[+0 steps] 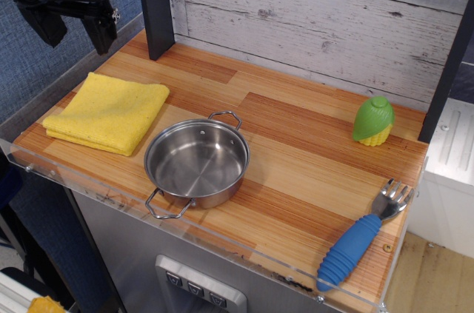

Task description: Put the green and yellow bottle on top of the yellow towel.

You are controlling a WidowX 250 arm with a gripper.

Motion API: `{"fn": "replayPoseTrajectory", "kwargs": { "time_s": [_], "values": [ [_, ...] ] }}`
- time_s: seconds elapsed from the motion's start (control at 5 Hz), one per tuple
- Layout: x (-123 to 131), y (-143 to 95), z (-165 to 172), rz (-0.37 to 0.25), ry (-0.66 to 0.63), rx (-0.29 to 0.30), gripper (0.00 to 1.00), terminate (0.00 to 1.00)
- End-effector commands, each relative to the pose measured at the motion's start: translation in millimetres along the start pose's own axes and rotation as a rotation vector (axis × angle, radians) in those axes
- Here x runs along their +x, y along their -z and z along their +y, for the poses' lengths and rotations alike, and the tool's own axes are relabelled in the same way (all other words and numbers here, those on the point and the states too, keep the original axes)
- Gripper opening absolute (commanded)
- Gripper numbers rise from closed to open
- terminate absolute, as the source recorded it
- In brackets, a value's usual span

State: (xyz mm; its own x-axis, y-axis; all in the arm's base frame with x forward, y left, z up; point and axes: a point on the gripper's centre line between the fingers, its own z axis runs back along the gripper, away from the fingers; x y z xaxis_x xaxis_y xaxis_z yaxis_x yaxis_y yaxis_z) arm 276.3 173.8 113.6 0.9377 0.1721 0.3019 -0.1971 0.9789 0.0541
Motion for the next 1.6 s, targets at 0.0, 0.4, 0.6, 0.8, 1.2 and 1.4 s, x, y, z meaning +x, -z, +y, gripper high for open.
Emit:
{"fn": "replayPoseTrajectory", "kwargs": {
  "time_s": [0.0,0.4,0.6,0.8,1.2,1.4],
  "values": [
    [0.0,0.0,0.0,0.000,0.000,0.000,1.00,0.00],
    [24.4,6.3,-84.4,-0.031,0.062,-0.050,1.00,0.00],
    [37.8,8.8,-132.7,-0.030,0.133,-0.099,1.00,0.00],
    [41.3,13.0,-171.4,-0.029,0.237,-0.127,1.00,0.00],
    [52.4,26.0,-226.0,-0.050,0.399,-0.212,1.00,0.00],
    [50.3,31.3,-248.6,-0.046,0.504,-0.269,1.00,0.00]
  ]
}}
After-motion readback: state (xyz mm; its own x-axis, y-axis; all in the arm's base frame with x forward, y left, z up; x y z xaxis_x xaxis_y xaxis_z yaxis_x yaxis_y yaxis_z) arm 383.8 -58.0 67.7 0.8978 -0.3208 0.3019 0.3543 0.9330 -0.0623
